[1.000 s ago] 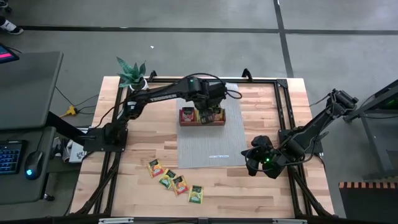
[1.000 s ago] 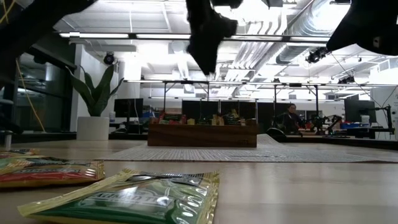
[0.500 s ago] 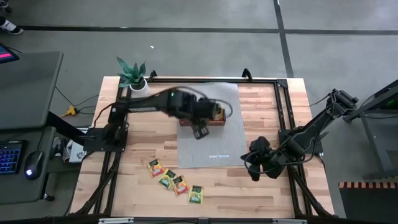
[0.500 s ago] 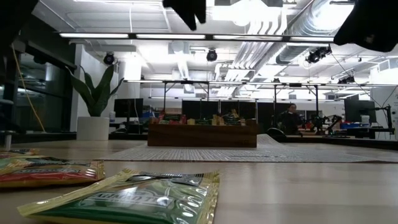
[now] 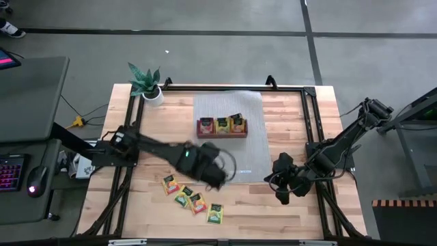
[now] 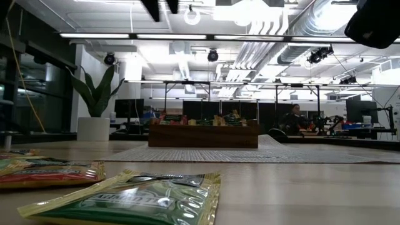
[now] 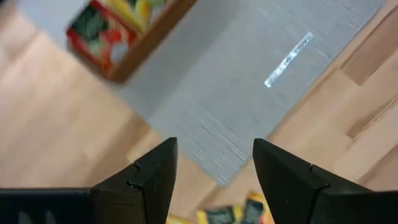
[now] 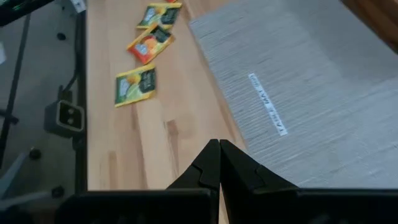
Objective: Pick & Place Tea
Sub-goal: Put the yellow tea bag into the middle section of the wooden organizer
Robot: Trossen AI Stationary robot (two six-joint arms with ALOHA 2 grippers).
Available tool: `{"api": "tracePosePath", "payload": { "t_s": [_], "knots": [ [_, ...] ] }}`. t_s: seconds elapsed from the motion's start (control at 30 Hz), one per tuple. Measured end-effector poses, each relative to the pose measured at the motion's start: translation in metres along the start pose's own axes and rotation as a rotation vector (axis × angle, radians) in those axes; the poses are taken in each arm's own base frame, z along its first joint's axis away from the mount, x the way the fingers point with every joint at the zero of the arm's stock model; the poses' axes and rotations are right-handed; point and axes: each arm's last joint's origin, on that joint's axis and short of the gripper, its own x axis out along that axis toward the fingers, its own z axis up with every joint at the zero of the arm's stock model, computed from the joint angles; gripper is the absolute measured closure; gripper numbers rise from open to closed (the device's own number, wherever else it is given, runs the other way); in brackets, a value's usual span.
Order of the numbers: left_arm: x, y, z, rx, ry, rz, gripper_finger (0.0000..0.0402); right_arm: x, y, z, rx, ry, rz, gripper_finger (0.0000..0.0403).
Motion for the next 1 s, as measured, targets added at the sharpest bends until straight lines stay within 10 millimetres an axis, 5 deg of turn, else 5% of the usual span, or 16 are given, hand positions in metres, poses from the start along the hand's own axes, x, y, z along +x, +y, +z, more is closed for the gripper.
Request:
{"api": "tracePosePath", "payload": {
  "t_s": [0.3, 0.57, 1.0],
  "knots": [
    [0.01, -0.024, -0.072, -0.233, 0.073, 0.05, 0.0196, -0.001, 0.009, 0.004, -0.091, -0.008, 0.114, 0.0403],
    [0.019, -0.054, -0.102, -0.255, 0.106, -0.156, 0.0196, 0.003, 0.022, 0.015, -0.132, -0.123, 0.227, 0.0403],
    [0.049, -0.087, -0.147, -0.237, 0.195, -0.444, 0.0231, 0.074, 0.048, -0.006, 0.016, -0.11, 0.288, 0.0403]
  ]
}}
